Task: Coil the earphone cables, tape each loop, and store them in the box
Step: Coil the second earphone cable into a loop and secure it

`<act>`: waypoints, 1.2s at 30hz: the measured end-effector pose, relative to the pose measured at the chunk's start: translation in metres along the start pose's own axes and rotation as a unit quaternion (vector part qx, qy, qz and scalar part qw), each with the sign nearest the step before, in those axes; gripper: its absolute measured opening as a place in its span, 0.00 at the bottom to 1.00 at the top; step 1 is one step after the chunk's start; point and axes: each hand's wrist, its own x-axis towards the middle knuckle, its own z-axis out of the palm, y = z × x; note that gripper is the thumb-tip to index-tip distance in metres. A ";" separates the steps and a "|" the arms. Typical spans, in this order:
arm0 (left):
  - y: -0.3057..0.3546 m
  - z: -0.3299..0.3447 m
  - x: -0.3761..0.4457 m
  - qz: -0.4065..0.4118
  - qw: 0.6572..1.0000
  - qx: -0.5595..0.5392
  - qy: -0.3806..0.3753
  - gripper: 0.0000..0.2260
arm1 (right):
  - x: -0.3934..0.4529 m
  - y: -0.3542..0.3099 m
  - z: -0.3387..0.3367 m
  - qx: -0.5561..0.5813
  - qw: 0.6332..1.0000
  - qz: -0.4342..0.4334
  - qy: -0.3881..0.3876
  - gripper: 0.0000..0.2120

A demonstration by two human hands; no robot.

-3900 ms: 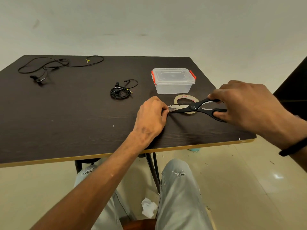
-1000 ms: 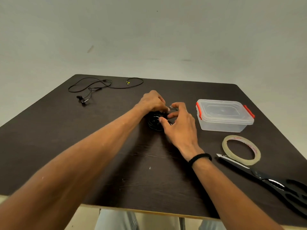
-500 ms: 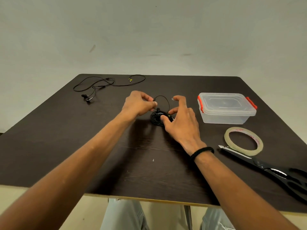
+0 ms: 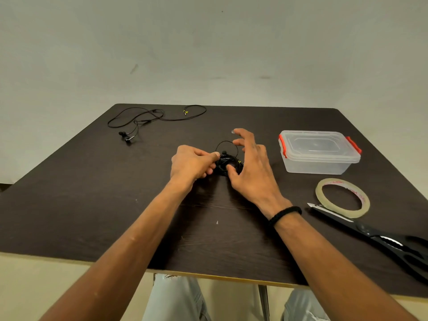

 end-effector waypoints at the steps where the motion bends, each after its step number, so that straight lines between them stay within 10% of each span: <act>1: 0.001 0.000 -0.001 -0.003 1.000 0.005 0.002 0.11 | 0.000 -0.001 0.000 0.002 1.000 -0.006 -0.004 0.39; 36: -0.002 -0.001 -0.012 0.057 0.998 0.022 0.017 0.11 | -0.003 -0.003 -0.006 0.051 0.997 0.047 0.014 0.24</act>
